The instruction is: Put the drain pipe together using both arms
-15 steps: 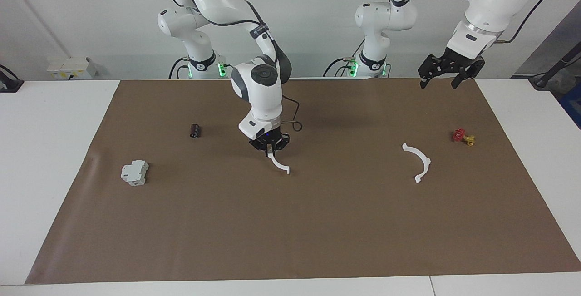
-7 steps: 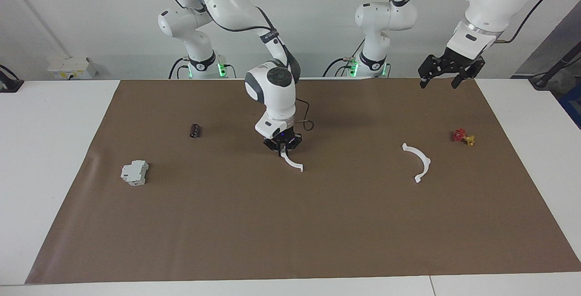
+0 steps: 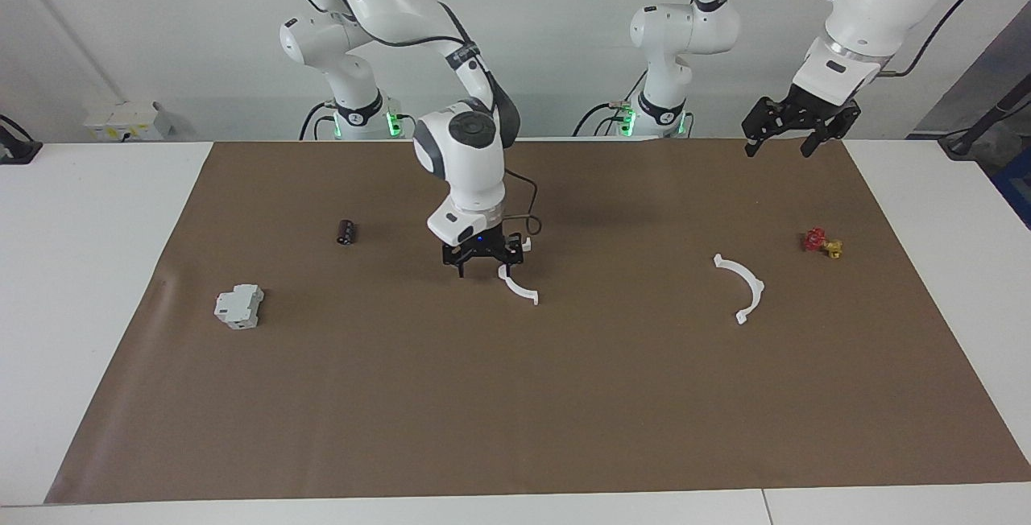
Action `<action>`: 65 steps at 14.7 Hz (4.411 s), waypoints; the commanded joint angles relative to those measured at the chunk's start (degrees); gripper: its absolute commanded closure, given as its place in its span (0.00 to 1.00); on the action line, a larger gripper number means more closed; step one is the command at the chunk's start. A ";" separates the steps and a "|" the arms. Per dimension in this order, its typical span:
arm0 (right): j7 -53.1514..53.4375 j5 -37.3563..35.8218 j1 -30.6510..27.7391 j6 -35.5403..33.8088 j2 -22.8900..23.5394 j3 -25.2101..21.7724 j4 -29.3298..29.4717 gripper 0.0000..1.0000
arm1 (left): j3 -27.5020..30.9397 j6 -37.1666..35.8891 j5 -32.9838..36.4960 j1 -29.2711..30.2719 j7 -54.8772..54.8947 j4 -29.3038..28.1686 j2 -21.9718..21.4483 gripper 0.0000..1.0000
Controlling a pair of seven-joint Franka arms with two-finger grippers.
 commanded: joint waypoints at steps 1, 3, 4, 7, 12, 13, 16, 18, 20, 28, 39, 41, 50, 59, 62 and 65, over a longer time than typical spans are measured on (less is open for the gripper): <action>-5.90 -0.96 -7.54 -8.61 -6.87 0.69 0.01 0.00 | 0.15 -0.27 0.98 -0.21 -0.40 -0.46 -0.80 0.00; -11.52 -0.69 -12.90 -13.10 -10.12 0.69 0.02 0.00 | 0.15 -0.27 0.98 -0.21 -0.40 -0.46 -0.80 0.00; -14.16 -0.61 -15.45 -15.12 -11.27 0.69 0.02 0.00 | 0.15 -0.27 0.98 -0.21 -0.40 -0.46 -0.80 0.00; -19.71 -0.52 -22.66 -20.05 -14.18 0.69 0.02 0.00 | 0.15 -0.27 0.98 -0.21 -0.40 -0.46 -0.80 0.00; -27.46 -0.43 -28.66 -28.57 -15.15 0.60 7.46 0.00 | 0.23 0.07 0.98 -0.21 -0.48 -0.46 -0.80 0.00; -27.98 -0.52 -28.84 -31.90 -15.15 0.60 10.19 0.00 | 0.32 0.51 1.15 -0.04 -0.48 -0.46 -0.80 0.00; -30.35 -1.13 -28.84 -42.19 -14.89 0.60 17.58 0.00 | 0.32 0.17 1.51 2.16 -0.48 -0.55 -0.80 0.00; -36.04 -1.57 -28.40 -45.46 -15.15 0.69 18.91 0.00 | 0.32 0.08 1.51 2.34 -0.40 -0.72 -0.89 0.00; -37.22 -1.48 -28.31 -44.86 -15.24 0.77 18.83 0.00 | 0.23 1.82 1.51 2.60 -0.83 -3.51 -2.02 0.00; -35.98 -1.57 -28.57 -43.35 -16.12 0.60 17.24 0.00 | 0.32 33.27 1.51 5.33 -5.67 -23.12 -0.21 0.00; -35.46 1.67 -29.19 -45.73 -15.59 0.60 18.91 0.00 | 0.23 55.44 1.33 5.86 -13.88 -29.90 13.34 0.00; -35.46 1.51 -29.37 -45.64 -15.68 0.60 18.91 0.00 | 0.23 56.59 1.33 5.51 -19.11 -29.81 14.31 0.00; -35.63 1.77 -29.37 -43.89 -16.12 0.69 17.86 0.00 | 0.23 57.29 1.33 5.59 -18.94 -29.81 15.54 0.00; -35.72 1.77 -29.45 -43.88 -16.20 0.77 17.86 0.00 | 0.32 58.35 1.42 4.63 -18.24 -30.78 15.98 0.70; -35.63 1.86 -29.45 -43.88 -16.20 0.69 17.86 0.00 | 0.32 60.10 1.60 4.28 -17.02 -32.00 15.90 0.87; -35.72 1.77 -29.45 -43.88 -16.12 0.77 17.86 0.00 | 0.41 60.46 1.60 4.36 -14.11 -32.27 15.81 1.00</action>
